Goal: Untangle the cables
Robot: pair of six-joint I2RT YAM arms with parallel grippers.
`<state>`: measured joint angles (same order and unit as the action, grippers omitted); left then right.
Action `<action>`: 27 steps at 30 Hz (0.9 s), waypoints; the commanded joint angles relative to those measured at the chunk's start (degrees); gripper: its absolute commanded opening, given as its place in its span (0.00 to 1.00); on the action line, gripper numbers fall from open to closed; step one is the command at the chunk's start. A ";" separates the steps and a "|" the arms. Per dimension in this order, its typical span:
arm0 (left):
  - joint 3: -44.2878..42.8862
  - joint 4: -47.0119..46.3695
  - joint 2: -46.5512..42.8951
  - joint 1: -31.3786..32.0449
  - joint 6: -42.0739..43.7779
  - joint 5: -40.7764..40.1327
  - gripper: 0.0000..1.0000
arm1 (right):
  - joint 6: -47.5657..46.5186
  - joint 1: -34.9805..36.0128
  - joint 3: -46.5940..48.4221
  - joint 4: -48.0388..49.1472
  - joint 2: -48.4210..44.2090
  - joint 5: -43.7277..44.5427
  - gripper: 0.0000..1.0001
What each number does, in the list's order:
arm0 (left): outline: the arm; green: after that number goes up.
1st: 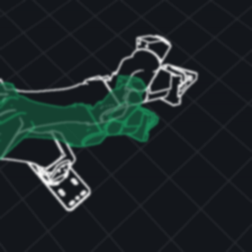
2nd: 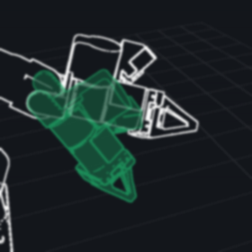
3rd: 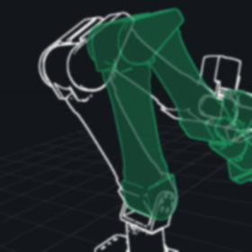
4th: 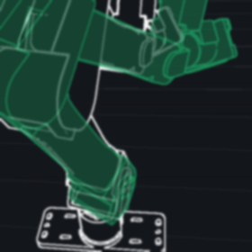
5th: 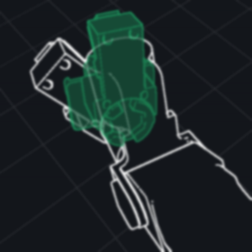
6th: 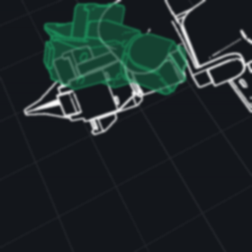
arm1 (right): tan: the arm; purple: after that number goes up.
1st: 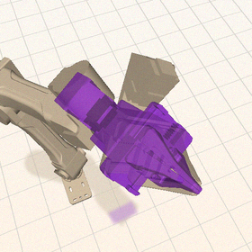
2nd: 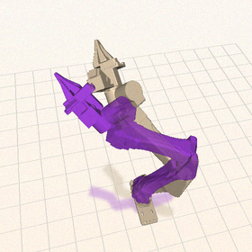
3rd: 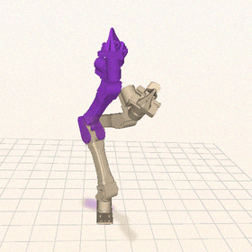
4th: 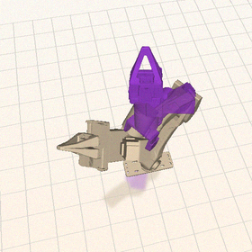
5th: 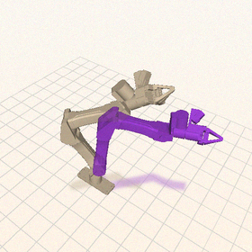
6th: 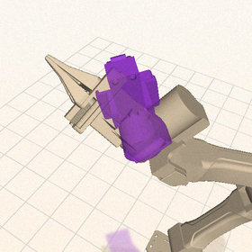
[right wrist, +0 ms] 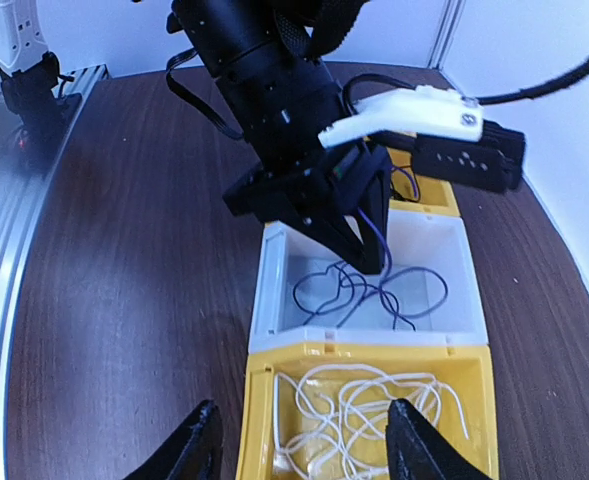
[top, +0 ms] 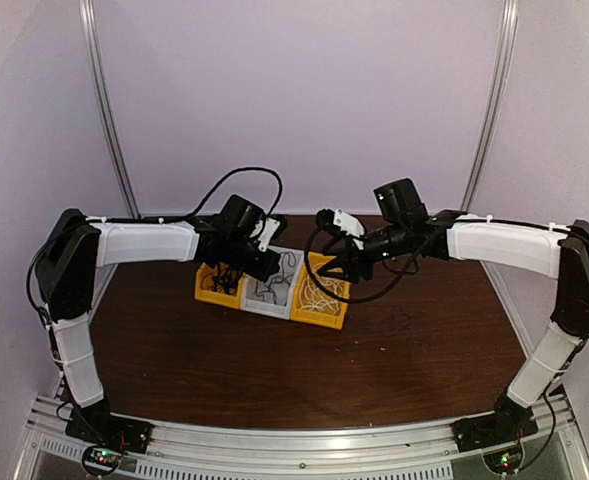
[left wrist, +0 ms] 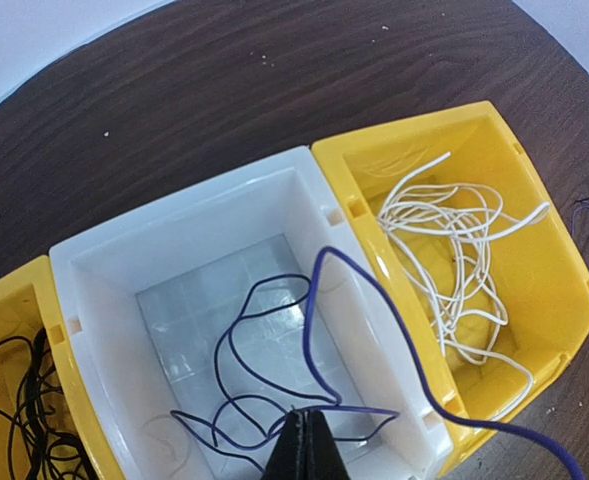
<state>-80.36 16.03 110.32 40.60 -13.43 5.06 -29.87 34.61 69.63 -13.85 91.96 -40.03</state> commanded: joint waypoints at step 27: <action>0.50 1.25 -6.70 -0.17 -4.23 3.57 0.24 | 16.86 3.53 21.73 13.71 26.85 -4.71 0.00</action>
<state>-80.16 16.29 107.83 40.60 -17.04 11.60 -16.60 37.91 87.59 -3.09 116.11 -46.06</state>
